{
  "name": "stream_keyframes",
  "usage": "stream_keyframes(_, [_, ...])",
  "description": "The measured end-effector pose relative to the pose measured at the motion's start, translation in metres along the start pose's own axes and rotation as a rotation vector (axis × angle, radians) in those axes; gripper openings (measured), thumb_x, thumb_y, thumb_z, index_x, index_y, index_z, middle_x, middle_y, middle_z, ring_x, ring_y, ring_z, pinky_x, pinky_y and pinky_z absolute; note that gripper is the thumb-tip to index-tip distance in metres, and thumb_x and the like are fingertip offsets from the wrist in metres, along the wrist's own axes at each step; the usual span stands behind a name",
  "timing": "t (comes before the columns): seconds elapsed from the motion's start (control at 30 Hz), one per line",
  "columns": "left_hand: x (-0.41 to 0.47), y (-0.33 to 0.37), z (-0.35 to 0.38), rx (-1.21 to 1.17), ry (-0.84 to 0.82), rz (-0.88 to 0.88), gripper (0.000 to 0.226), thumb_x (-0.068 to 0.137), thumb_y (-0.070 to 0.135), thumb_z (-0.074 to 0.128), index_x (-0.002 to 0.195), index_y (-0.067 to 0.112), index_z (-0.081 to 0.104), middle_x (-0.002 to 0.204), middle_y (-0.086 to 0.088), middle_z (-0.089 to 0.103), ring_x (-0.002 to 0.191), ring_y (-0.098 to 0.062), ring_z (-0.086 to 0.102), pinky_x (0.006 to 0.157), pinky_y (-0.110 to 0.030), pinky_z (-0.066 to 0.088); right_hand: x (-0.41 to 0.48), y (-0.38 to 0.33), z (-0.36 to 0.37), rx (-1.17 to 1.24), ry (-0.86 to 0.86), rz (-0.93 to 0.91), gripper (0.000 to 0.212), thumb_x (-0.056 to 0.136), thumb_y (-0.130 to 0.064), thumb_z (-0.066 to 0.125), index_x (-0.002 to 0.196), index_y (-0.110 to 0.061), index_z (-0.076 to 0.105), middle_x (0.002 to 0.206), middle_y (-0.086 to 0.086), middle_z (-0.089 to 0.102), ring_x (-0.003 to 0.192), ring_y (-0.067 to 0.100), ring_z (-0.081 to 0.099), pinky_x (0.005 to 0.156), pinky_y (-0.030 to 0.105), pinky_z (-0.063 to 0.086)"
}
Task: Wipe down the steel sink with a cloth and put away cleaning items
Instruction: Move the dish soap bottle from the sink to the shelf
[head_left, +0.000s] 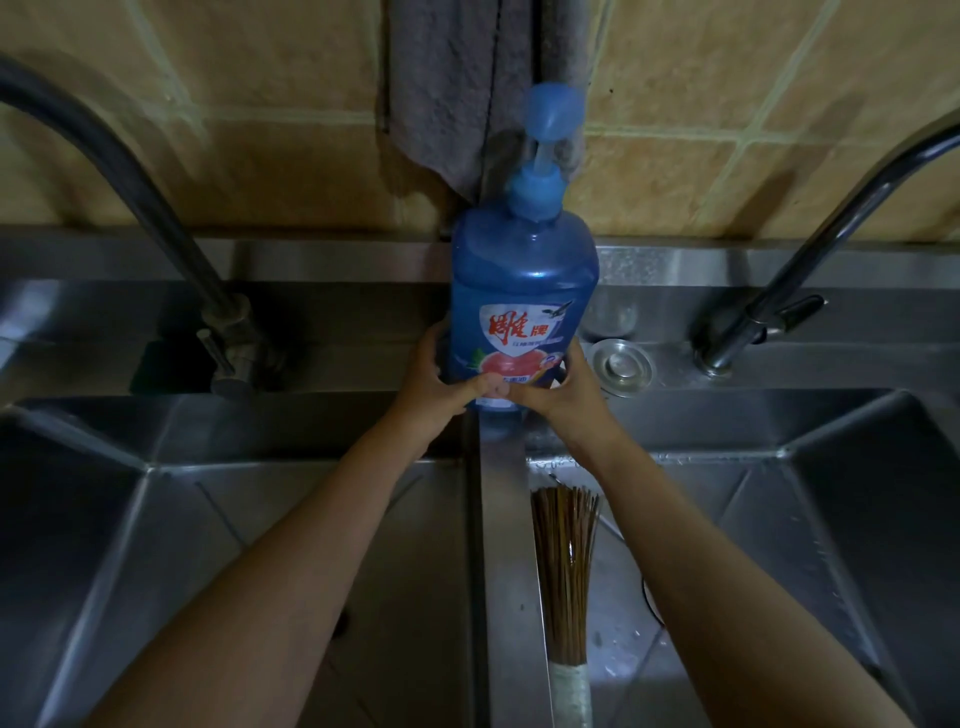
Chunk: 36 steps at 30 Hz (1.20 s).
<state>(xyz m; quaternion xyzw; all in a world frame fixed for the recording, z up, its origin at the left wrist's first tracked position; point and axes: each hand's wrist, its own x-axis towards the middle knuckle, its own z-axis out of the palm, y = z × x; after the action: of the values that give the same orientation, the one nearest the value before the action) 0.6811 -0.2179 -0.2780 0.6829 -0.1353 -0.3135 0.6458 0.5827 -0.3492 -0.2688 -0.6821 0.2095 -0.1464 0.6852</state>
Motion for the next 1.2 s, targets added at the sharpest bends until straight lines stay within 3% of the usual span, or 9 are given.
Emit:
stream_keyframes(0.17, [-0.02,0.025,-0.005,-0.068,-0.024,0.091,0.075,0.053,0.035,0.081,0.108,0.057,0.036,0.122,0.017,0.047,0.115,-0.011,0.048,0.069,-0.024,0.053,-0.009,-0.026,0.003,-0.031,-0.011,-0.043,0.071,0.064,-0.003,0.082,0.12,-0.028,0.045,0.104,-0.019,0.06,0.088,-0.016,0.059,0.067,0.005,0.048])
stream_keyframes(0.23, [-0.03,0.037,-0.01,-0.066,-0.025,0.138,0.071,0.057,0.031,0.081,0.106,0.058,0.037,0.117,0.023,0.046,0.112,-0.007,0.05,0.075,-0.029,0.054,-0.014,-0.038,0.008,-0.034,-0.016,-0.053,0.071,0.064,-0.005,0.082,0.119,-0.029,0.046,0.105,-0.019,0.06,0.088,-0.016,0.059,0.067,0.006,0.048])
stream_keyframes(0.43, [-0.065,0.083,-0.031,-0.033,-0.008,0.214,0.071,0.066,0.017,0.078,0.119,0.035,0.035,0.114,0.02,0.053,0.1,0.001,0.056,0.068,-0.022,0.056,-0.034,-0.081,0.026,-0.054,-0.023,-0.124,0.065,0.063,-0.008,0.084,0.109,-0.037,0.048,0.089,-0.037,0.064,0.086,-0.018,0.058,0.062,0.007,0.049])
stream_keyframes(0.57, [-0.097,0.119,-0.044,0.02,0.028,0.226,0.065,0.064,0.029,0.08,0.11,0.045,0.038,0.126,0.012,0.052,0.107,-0.012,0.057,0.073,-0.041,0.056,-0.048,-0.115,0.038,-0.061,-0.043,-0.21,0.063,0.063,-0.011,0.084,0.108,-0.039,0.051,0.092,-0.033,0.065,0.09,-0.012,0.061,0.064,0.013,0.053])
stream_keyframes(0.63, [-0.116,0.137,-0.048,0.022,0.053,0.243,0.06,0.059,0.037,0.081,0.099,0.053,0.04,0.119,0.017,0.053,0.105,-0.015,0.059,0.07,-0.042,0.057,-0.055,-0.131,0.044,-0.043,-0.068,-0.253,0.063,0.062,-0.012,0.085,0.11,-0.037,0.052,0.096,-0.027,0.067,0.091,-0.004,0.064,0.067,0.019,0.055])
stream_keyframes(0.73, [-0.146,0.16,-0.051,0.014,0.088,0.261,0.068,0.045,0.05,0.079,0.101,0.051,0.041,0.111,0.023,0.053,0.101,-0.012,0.06,0.063,-0.036,0.057,-0.066,-0.154,0.052,-0.002,-0.129,-0.31,0.067,0.061,-0.009,0.085,0.115,-0.032,0.053,0.099,-0.02,0.069,0.093,0.003,0.066,0.07,0.02,0.055])
stream_keyframes(1.0, [-0.238,0.204,-0.041,-0.019,0.303,0.333,0.069,0.036,0.047,0.082,0.09,0.058,0.041,0.106,0.02,0.063,0.097,-0.014,0.063,0.066,-0.044,0.054,-0.109,-0.209,0.058,0.013,-0.398,-0.416,0.072,0.061,-0.01,0.083,0.123,-0.025,0.049,0.103,-0.017,0.068,0.101,0.006,0.064,0.083,0.027,0.055])
stream_keyframes(1.07, [-0.264,0.21,-0.034,-0.012,0.373,0.332,0.07,0.038,0.044,0.084,0.089,0.061,0.04,0.115,0.014,0.059,0.101,-0.017,0.06,0.072,-0.05,0.053,-0.123,-0.221,0.059,0.005,-0.475,-0.425,0.067,0.057,-0.022,0.083,0.114,-0.034,0.05,0.103,-0.019,0.067,0.102,0.003,0.063,0.085,0.027,0.055])
stream_keyframes(1.2, [-0.316,0.215,-0.02,-0.008,0.525,0.322,0.064,0.053,0.03,0.085,0.092,0.056,0.041,0.107,0.018,0.06,0.1,-0.019,0.06,0.076,-0.053,0.052,-0.153,-0.233,0.065,0.045,-0.612,-0.439,0.062,0.062,-0.014,0.081,0.115,-0.028,0.05,0.105,-0.015,0.065,0.098,0.001,0.064,0.082,0.026,0.056])
